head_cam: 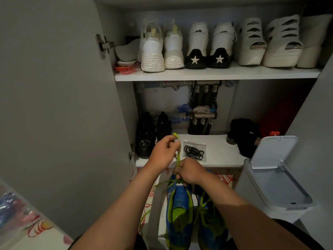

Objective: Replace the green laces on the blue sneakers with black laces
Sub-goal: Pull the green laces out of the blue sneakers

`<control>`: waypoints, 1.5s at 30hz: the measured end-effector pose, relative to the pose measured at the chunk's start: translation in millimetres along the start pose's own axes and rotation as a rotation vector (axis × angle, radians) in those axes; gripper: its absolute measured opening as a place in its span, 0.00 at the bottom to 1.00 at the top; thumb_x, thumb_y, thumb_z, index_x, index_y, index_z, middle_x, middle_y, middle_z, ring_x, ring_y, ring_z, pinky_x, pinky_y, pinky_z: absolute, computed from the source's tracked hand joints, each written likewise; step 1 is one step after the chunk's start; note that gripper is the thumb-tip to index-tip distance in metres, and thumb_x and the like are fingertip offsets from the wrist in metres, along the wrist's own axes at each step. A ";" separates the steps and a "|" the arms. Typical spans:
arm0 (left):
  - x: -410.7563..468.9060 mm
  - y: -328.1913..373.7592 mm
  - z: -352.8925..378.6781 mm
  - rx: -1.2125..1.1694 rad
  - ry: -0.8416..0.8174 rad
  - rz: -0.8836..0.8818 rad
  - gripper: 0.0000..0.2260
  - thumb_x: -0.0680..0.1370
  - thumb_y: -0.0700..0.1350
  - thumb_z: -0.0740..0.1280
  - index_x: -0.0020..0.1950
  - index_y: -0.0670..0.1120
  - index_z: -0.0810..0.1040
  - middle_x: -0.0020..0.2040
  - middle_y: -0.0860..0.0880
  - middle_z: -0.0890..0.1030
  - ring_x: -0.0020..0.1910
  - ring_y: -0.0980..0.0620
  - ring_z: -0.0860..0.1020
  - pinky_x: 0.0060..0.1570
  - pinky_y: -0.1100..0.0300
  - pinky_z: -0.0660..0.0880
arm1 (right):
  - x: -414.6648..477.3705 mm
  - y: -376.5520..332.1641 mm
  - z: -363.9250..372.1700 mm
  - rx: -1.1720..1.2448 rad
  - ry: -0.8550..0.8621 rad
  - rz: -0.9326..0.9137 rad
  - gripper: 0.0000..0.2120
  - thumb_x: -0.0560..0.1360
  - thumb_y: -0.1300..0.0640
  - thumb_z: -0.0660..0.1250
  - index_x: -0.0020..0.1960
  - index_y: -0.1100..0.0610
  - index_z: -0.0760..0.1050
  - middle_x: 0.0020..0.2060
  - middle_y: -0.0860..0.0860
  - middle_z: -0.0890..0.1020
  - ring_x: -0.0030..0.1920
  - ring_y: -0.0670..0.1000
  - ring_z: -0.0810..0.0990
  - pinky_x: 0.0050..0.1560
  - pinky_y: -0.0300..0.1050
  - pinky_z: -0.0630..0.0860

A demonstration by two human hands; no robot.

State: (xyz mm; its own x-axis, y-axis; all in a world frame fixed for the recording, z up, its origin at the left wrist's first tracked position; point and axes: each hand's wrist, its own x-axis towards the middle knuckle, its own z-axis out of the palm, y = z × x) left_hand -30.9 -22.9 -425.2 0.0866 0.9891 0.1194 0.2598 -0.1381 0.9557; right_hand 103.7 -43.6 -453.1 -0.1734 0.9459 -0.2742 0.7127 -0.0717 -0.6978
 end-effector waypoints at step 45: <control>-9.8 -50.0 16.5 0.937 -0.545 -0.177 0.13 0.70 0.41 0.72 0.53 0.50 0.77 0.54 0.48 0.80 0.52 0.49 0.78 0.50 0.56 0.75 | 4.5 17.2 -4.4 -0.495 -0.041 -0.056 0.23 0.75 0.65 0.64 0.67 0.50 0.75 0.62 0.53 0.79 0.63 0.56 0.77 0.60 0.49 0.76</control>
State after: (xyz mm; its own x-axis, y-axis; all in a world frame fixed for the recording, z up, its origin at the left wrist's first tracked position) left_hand -28.9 -26.6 -478.6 0.3293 0.8749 -0.3551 0.9182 -0.2091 0.3363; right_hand 118.2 -39.2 -463.5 -0.2401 0.9300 -0.2785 0.9370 0.1470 -0.3167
